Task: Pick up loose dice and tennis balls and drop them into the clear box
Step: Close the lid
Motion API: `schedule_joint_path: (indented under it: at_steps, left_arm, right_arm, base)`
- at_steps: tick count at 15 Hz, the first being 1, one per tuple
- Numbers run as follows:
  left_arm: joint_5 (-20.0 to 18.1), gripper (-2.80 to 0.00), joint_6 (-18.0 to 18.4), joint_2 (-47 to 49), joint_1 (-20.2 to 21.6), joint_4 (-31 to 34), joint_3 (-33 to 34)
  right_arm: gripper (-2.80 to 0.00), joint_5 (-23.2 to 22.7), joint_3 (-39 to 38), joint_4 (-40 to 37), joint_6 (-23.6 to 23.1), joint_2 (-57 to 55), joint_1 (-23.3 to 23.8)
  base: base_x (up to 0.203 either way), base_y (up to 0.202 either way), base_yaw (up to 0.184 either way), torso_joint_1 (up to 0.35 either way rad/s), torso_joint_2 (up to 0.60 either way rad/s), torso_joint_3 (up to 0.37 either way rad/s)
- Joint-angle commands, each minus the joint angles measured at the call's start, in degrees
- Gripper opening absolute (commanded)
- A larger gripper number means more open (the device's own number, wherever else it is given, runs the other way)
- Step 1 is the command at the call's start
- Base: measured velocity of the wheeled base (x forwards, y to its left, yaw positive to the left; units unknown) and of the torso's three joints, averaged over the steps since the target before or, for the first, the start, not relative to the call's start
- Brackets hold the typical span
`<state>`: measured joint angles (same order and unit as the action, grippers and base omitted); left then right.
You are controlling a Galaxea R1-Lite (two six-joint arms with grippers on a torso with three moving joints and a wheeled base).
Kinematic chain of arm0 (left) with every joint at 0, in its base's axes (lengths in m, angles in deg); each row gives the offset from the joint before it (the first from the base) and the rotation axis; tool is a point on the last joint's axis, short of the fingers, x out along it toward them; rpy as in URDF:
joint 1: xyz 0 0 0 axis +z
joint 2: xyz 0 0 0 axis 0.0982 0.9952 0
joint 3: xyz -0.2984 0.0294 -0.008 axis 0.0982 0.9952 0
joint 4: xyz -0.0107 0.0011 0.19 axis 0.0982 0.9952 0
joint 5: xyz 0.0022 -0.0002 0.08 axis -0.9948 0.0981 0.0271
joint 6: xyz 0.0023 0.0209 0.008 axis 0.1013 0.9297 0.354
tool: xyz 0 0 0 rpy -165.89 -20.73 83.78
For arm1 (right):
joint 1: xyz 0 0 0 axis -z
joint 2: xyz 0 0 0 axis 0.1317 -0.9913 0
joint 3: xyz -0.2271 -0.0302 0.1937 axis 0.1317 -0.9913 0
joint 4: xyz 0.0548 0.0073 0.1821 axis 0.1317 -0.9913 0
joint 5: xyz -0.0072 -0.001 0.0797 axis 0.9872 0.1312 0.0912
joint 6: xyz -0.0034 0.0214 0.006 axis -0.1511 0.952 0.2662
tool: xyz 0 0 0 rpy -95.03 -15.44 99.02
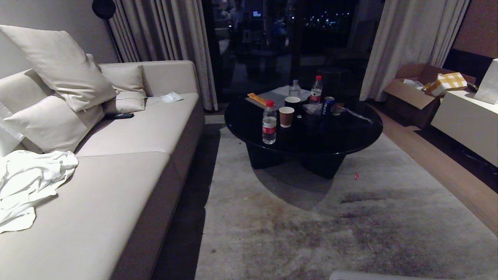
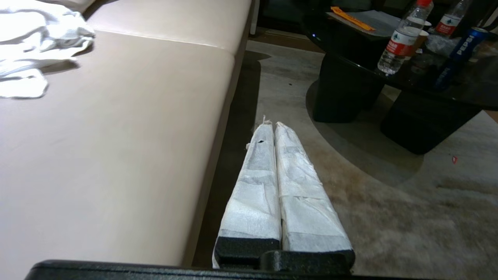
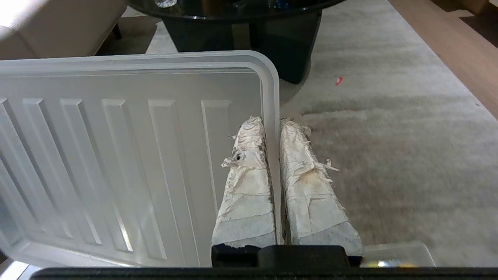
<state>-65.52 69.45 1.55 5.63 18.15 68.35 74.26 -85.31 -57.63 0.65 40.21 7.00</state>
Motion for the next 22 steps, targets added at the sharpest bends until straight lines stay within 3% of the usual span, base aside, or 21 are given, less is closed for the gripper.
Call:
schedule_joint_path:
  at_steps: [1, 22]
  left_arm:
    - [0.0, -2.8, -0.1, 0.1, 0.0, 0.0, 0.1]
    - [0.0, -2.8, -0.1, 0.1, 0.0, 0.0, 0.1]
  right_arm:
    - [-2.8, 0.0, 0.0, -0.1, 0.0, -0.1, 0.0]
    - [-2.8, 0.0, 0.0, -0.1, -0.1, -0.1, 0.0]
  base:
    - [-0.181, 0.0, 0.0, 0.002, 0.0, 0.002]
    - [-0.18, 0.0, 0.0, 0.002, 0.0, 0.002]
